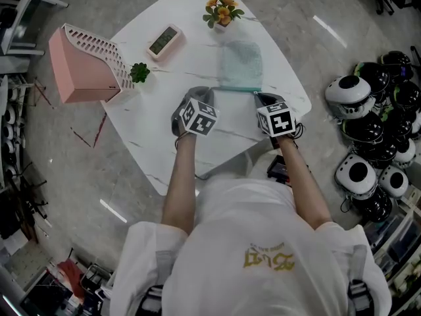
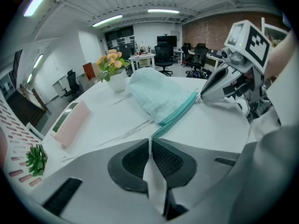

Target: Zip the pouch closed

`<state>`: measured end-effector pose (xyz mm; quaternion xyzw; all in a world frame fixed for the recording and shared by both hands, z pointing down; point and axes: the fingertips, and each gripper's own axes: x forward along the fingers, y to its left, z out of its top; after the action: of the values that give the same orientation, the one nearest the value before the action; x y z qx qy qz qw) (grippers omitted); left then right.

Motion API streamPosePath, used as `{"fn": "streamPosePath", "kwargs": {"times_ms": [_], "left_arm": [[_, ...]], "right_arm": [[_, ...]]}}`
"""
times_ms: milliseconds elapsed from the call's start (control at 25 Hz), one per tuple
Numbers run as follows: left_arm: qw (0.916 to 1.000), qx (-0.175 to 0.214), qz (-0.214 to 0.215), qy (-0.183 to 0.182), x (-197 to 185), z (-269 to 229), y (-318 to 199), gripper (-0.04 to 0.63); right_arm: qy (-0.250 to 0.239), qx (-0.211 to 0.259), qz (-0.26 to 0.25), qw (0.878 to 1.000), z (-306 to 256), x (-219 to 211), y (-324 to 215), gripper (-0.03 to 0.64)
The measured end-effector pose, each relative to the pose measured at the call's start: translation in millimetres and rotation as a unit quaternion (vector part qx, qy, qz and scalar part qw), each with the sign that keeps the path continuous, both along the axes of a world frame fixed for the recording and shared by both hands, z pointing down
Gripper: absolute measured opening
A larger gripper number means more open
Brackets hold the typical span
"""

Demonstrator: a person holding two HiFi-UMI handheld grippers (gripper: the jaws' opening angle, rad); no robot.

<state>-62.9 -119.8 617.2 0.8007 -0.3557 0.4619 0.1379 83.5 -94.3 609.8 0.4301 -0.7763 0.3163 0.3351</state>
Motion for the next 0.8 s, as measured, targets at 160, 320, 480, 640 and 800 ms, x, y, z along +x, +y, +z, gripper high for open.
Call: {"fn": "streamPosePath", "kwargs": {"times_ms": [160, 320, 480, 640, 800], "left_arm": [[1.0, 0.005, 0.003, -0.003, 2.7, 1.5, 2.4, 0.095], [0.999, -0.014, -0.024, 0.035, 4.0, -4.5, 11.7, 0.183], [0.9913, -0.011, -0.082, 0.102, 1.7, -28.5, 12.5, 0.224], [0.9785, 0.03, -0.104, 0.176, 13.5, -69.5, 6.9, 0.225], [0.9745, 0.051, -0.1, 0.194, 21.4, -94.3, 12.7, 0.189]], "right_arm": [[0.003, 0.009, 0.003, 1.0, -1.6, -3.3, 1.3, 0.054], [-0.019, -0.003, 0.01, 1.0, -11.2, -9.7, 9.2, 0.098], [-0.031, 0.015, 0.025, 0.999, -31.3, -10.3, 6.6, 0.108], [-0.043, 0.047, 0.024, 0.998, -57.9, -16.4, 7.1, 0.112], [-0.053, 0.097, 0.042, 0.993, -83.5, -17.2, 4.6, 0.098]]}}
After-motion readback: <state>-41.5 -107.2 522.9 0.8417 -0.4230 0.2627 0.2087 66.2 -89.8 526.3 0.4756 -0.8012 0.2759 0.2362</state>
